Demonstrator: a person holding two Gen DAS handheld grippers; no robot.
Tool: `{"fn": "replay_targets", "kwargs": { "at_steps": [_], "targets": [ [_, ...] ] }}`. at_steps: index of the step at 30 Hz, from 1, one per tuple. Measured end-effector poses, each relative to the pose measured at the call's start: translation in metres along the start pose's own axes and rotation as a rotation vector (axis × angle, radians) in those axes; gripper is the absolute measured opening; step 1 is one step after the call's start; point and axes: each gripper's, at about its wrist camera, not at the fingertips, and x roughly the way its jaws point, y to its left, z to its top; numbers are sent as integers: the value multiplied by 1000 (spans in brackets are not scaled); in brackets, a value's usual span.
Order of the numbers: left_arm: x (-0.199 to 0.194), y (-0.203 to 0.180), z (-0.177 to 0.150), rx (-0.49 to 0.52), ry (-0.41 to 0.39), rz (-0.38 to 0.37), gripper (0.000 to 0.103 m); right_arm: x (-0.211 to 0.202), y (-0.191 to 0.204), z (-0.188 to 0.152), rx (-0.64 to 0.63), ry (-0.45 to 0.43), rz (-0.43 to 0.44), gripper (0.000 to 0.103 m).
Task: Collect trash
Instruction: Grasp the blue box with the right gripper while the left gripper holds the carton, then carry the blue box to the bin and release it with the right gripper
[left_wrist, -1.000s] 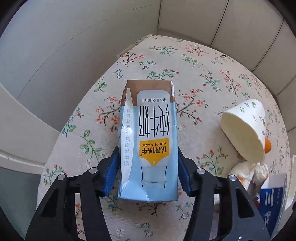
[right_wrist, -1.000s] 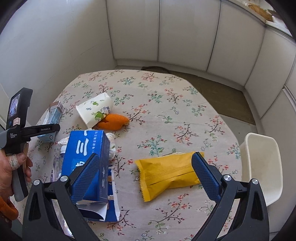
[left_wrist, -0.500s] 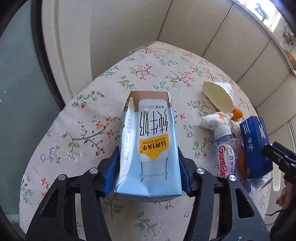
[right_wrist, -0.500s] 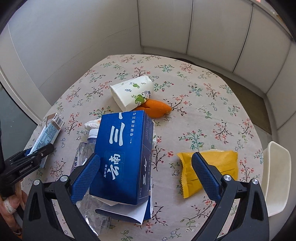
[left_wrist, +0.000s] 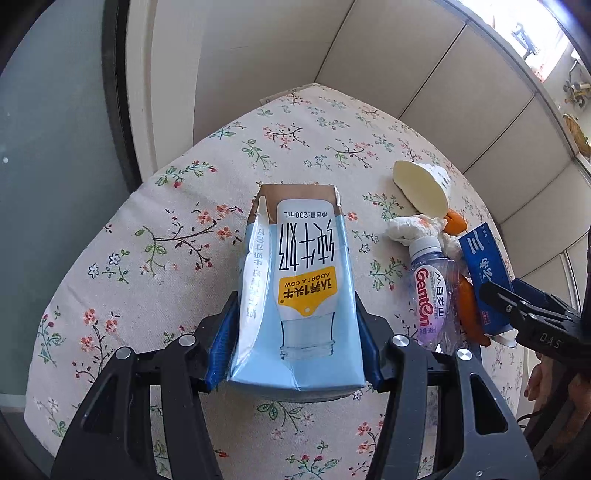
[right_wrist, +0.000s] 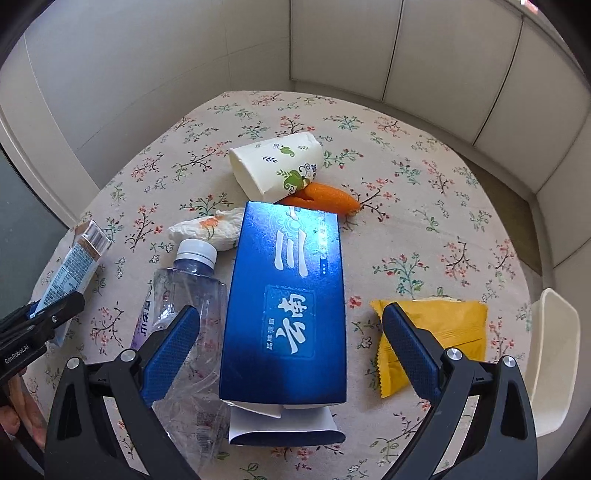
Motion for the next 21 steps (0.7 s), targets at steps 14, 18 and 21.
{"fn": "replay_targets", "kwargs": {
  "at_steps": [14, 18, 21],
  "targets": [
    [-20, -3, 0, -6, -95, -10, 54, -34, -16, 0, 64, -59, 123, 55],
    [-26, -12, 2, 2, -110, -21, 54, -52, -30, -2, 83, -96, 102, 55],
    [-28, -23, 5, 16, -120, -32, 54, -65, -47, -3, 112, -124, 87, 56]
  ]
}}
